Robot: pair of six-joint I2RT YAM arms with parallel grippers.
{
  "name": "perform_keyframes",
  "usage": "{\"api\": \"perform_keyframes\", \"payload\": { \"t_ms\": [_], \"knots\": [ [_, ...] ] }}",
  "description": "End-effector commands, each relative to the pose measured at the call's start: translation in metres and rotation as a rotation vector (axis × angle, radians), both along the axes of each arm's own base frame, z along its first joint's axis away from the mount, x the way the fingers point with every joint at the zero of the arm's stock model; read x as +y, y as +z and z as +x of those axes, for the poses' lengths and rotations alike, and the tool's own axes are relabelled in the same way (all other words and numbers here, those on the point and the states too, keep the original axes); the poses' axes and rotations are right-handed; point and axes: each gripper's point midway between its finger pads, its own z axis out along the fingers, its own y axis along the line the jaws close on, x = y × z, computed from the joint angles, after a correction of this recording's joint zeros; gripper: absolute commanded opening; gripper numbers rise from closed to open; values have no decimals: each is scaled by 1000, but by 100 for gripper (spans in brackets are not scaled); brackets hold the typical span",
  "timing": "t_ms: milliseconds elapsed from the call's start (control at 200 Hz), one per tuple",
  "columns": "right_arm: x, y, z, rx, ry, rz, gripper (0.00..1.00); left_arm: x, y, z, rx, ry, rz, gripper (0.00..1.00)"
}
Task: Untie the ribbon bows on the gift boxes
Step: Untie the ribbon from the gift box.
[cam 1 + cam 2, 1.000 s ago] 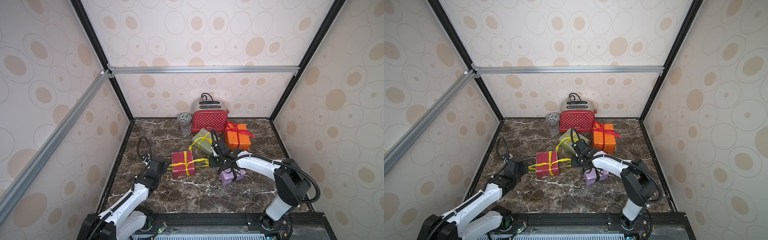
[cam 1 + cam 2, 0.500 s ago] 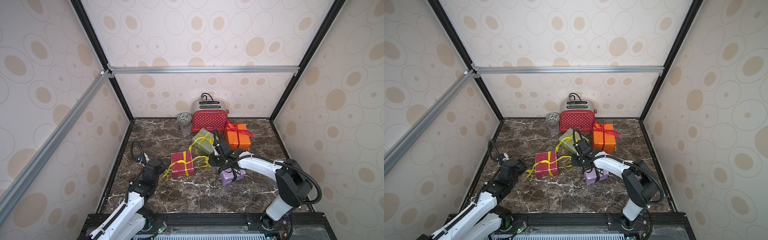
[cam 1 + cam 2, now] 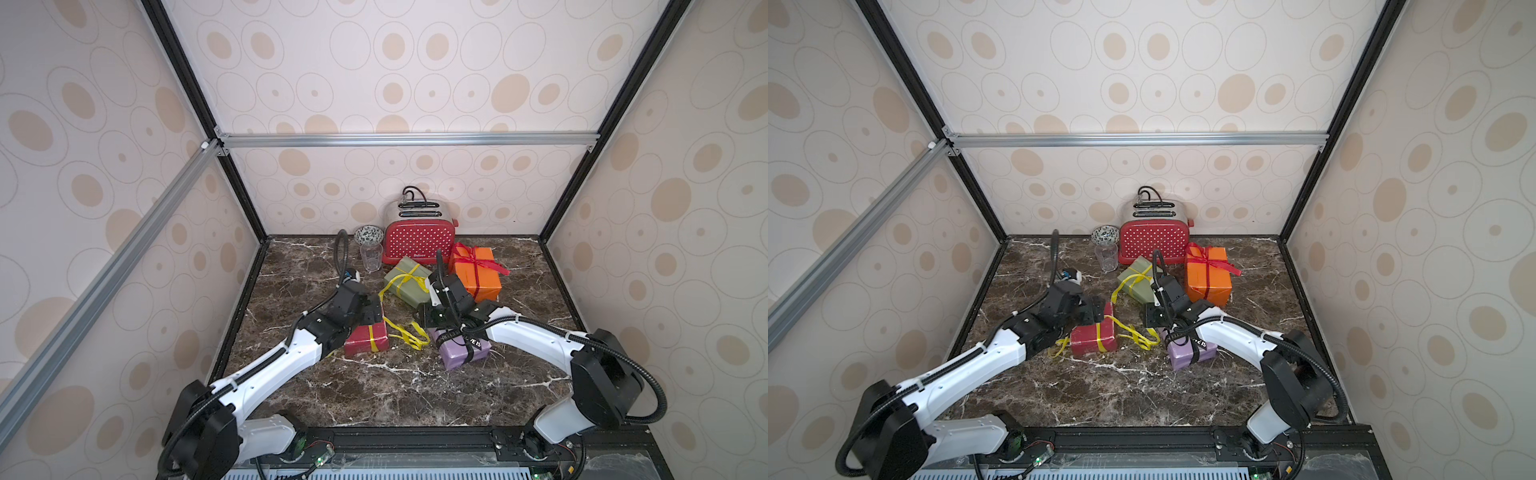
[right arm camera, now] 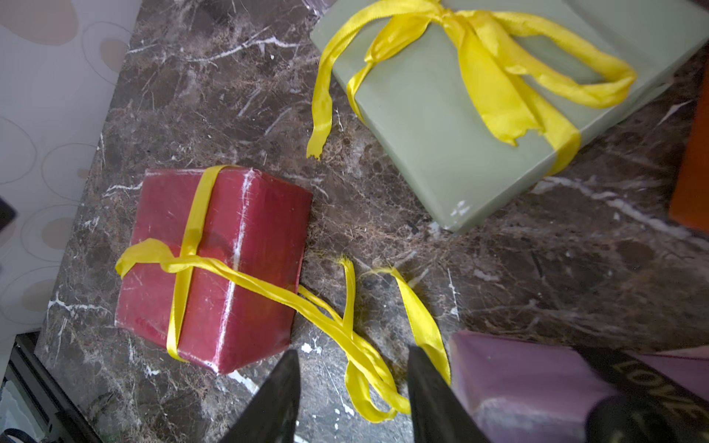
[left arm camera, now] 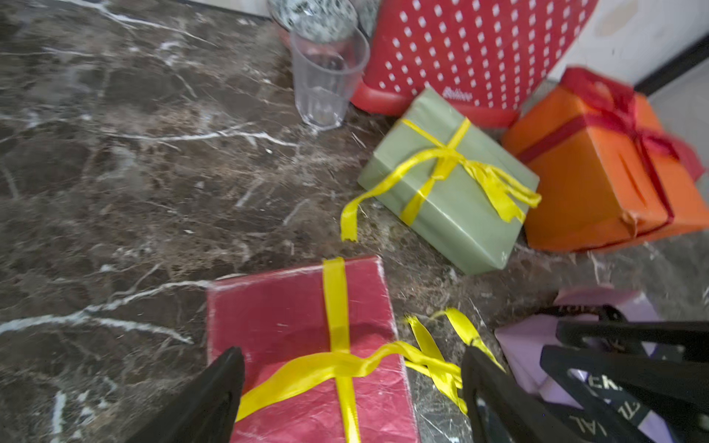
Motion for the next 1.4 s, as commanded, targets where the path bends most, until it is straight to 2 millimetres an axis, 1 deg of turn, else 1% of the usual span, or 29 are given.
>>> {"api": "perform_keyframes", "payload": {
  "t_ms": [0,145,306,461,641,782,977,1147,1233,1343,1398],
  "knots": [
    [-5,3,4,-73,-11,7,48,-8,-20,-9,112,-89,111,88],
    [-9,4,4,-115,-16,12,48,-23,-29,-5,165,-124,101,92],
    [-12,3,3,-130,-20,10,48,-25,-39,-2,209,-130,135,92],
    [-14,3,2,-134,-26,11,48,-27,-43,-4,235,-148,158,86],
    [-14,5,1,-140,-24,18,48,-12,-43,-3,215,-106,221,80],
    [-13,1,1,-125,-17,15,48,-15,-49,-1,237,-116,228,77],
    [-12,1,0,-120,-12,13,48,-17,-54,1,246,-109,223,67],
    [-12,-1,0,-112,-10,10,48,-17,-58,1,254,-96,222,53],
    [-11,-1,0,-111,-10,9,48,-16,-60,0,258,-95,219,50],
    [-12,-3,1,-107,-11,5,48,-15,-61,-1,257,-93,222,42],
    [-11,-3,1,-107,-11,5,48,-15,-61,0,252,-93,221,40]
  ]
}}
